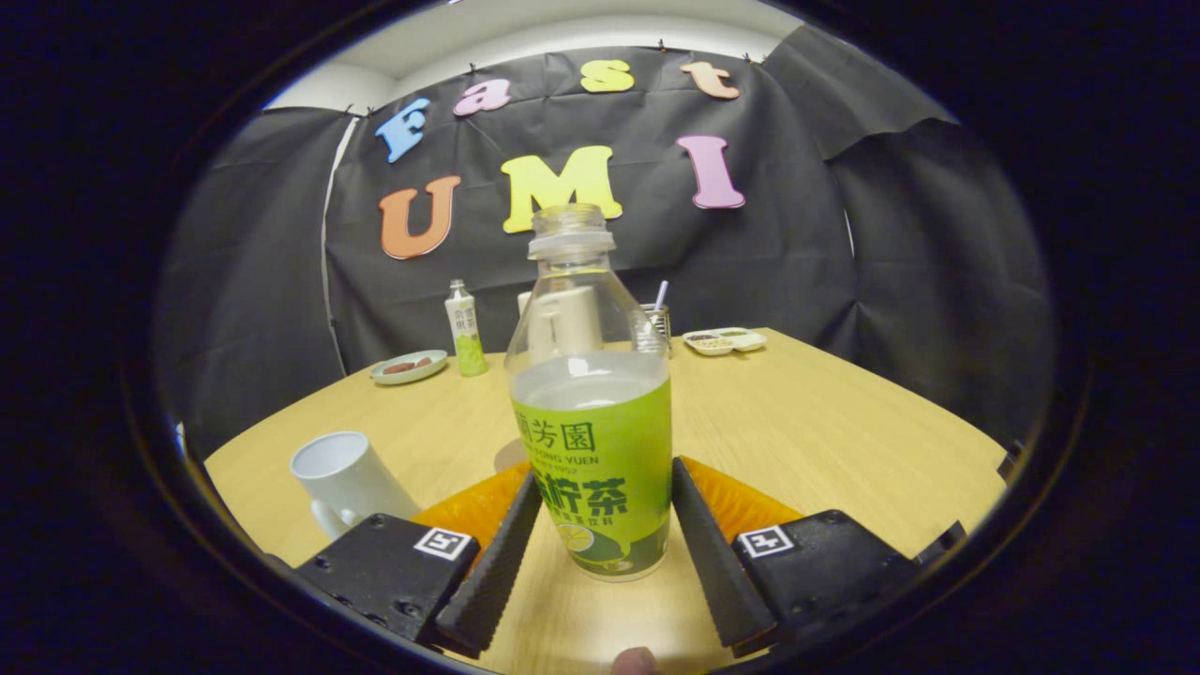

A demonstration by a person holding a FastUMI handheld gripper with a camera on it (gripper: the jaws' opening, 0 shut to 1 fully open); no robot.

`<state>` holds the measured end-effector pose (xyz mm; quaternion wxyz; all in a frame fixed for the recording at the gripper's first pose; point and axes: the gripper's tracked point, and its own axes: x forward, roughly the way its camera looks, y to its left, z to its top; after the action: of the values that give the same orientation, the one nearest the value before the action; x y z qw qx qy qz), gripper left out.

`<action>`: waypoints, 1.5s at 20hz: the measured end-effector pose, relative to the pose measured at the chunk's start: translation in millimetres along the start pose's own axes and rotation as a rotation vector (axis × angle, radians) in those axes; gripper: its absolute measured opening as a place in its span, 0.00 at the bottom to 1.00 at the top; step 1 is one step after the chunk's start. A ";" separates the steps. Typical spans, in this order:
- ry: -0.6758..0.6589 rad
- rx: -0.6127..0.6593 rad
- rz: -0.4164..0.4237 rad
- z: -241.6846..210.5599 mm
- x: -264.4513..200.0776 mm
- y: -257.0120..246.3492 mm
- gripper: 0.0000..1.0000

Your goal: Take the bottle from table, then pour the juice into the cup, finally place the bottle on the coaster

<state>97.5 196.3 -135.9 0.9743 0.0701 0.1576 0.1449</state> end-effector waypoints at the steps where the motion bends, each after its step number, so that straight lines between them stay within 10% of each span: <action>1: 0.003 -0.008 -0.005 0.2 0.0 -1.5 0.86; 8: -0.038 -0.157 -0.043 28.6 -17.5 -8.7 0.78; 30: -0.118 -1.161 -0.282 72.1 -8.9 19.7 0.77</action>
<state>107.9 205.7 -61.9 0.8702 -0.4873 0.0063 0.0724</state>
